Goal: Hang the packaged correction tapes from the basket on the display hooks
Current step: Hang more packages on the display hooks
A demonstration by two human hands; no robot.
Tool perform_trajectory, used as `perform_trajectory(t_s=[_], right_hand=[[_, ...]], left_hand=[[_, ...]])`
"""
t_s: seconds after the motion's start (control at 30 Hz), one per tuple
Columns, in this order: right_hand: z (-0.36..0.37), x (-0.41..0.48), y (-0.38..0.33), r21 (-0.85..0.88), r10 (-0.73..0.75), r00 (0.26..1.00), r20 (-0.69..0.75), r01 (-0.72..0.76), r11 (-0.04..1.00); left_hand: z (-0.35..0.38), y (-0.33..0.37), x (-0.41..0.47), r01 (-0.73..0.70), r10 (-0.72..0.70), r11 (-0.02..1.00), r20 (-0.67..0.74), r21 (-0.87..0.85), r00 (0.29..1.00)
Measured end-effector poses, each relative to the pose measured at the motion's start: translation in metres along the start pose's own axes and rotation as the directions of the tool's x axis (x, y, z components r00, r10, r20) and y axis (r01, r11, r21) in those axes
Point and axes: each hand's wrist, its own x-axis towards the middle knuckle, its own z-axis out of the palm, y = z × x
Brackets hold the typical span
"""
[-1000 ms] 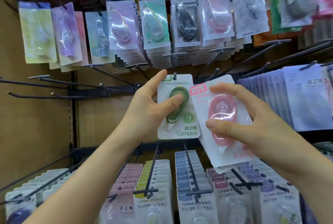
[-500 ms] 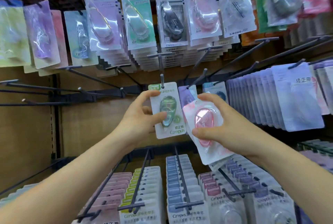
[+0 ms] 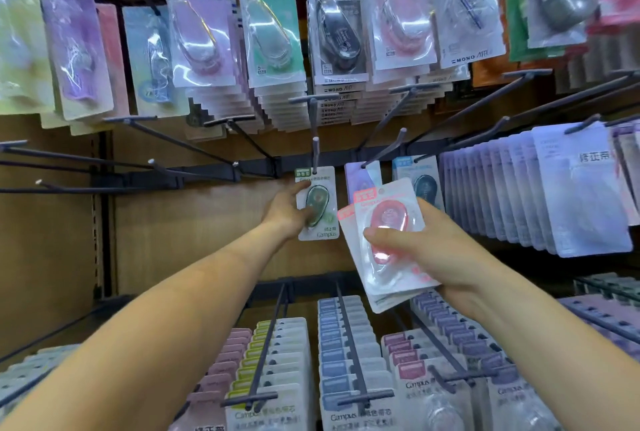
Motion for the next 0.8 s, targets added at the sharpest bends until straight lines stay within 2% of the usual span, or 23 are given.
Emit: perform_trajectory(t_s=[0.13, 0.23, 0.3, 0.37, 0.43, 0.57, 0.7, 0.8], right_hand=[[0.0, -0.001, 0.003, 0.103, -0.029, 0.999, -0.027, 0.031, 0.994], [0.003, -0.002, 0.004, 0.166, -0.052, 0.998, -0.038, 0.058, 0.984], [0.009, -0.005, 0.004, 0.191, -0.06, 0.998, -0.034, 0.065, 0.979], [0.016, -0.007, 0.004, 0.196, -0.084, 0.996, -0.026, 0.087, 0.977], [0.022, -0.011, 0.003, 0.155, -0.117, 0.992, -0.048, 0.123, 0.98], [0.025, -0.017, -0.004, 0.161, -0.133, 0.989, -0.06, 0.141, 0.977], [0.018, -0.024, -0.009, 0.253, -0.043, 0.999, 0.016, 0.038, 0.967], [0.009, -0.032, -0.009, 0.203, -0.092, 0.991, 0.097, 0.071, 0.977]], left_hand=[[-0.01, 0.006, -0.013, -0.01, 0.007, 0.969, 0.014, 0.248, 1.0], [-0.019, 0.027, -0.053, -0.132, 0.142, 0.928, -0.003, 0.349, 0.99], [-0.021, 0.044, -0.089, -0.211, 0.202, 0.966, 0.074, 0.15, 0.977], [-0.024, 0.058, -0.12, -0.134, 0.163, 0.982, 0.244, -0.13, 0.956], [-0.023, 0.064, -0.137, -0.066, 0.141, 0.972, 0.34, -0.224, 0.93], [-0.023, 0.064, -0.146, 0.03, 0.089, 0.92, 0.284, -0.392, 0.955], [-0.027, 0.065, -0.15, 0.156, 0.021, 0.806, 0.291, -0.571, 0.956], [-0.029, 0.064, -0.152, 0.203, -0.031, 0.706, 0.257, -0.679, 0.966]])
